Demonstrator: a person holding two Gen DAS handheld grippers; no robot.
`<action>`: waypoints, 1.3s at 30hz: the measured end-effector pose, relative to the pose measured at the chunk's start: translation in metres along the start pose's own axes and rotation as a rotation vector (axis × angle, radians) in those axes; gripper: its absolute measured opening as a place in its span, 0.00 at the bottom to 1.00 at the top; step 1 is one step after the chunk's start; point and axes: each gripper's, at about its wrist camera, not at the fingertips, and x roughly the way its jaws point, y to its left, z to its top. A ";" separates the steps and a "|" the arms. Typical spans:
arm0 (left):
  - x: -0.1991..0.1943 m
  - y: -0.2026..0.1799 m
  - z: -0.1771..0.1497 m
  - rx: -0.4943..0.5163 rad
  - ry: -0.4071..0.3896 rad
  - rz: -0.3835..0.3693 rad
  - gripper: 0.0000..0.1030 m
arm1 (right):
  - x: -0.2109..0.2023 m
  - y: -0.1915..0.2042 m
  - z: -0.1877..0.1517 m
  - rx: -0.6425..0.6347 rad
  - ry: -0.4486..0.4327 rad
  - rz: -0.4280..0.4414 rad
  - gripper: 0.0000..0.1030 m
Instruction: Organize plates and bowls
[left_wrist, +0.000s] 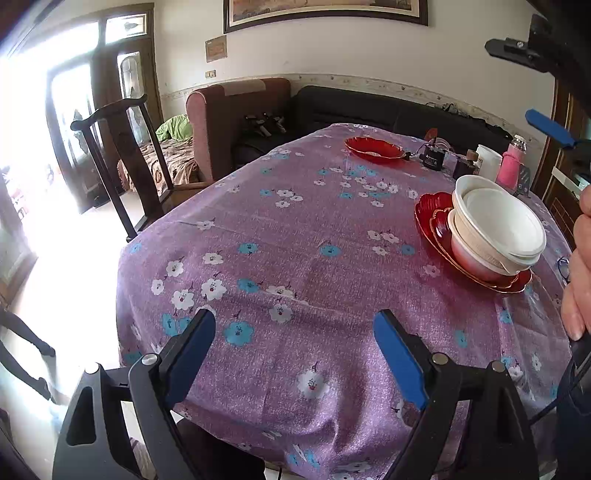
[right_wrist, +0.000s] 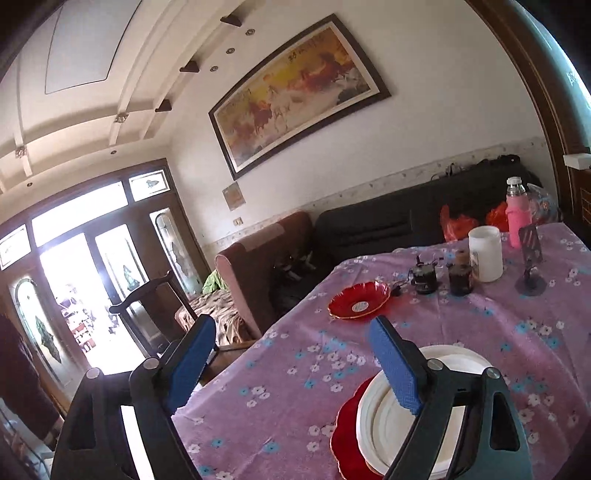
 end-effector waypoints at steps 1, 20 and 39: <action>0.001 0.001 0.000 -0.001 -0.001 -0.002 0.85 | 0.003 -0.001 -0.001 0.002 0.013 -0.003 0.86; 0.040 -0.038 -0.020 0.102 0.022 -0.286 0.85 | -0.108 -0.096 -0.030 -0.003 -0.081 -0.425 0.90; 0.053 -0.050 -0.022 0.253 -0.089 -0.235 0.95 | -0.086 -0.125 -0.110 0.059 0.101 -0.495 0.90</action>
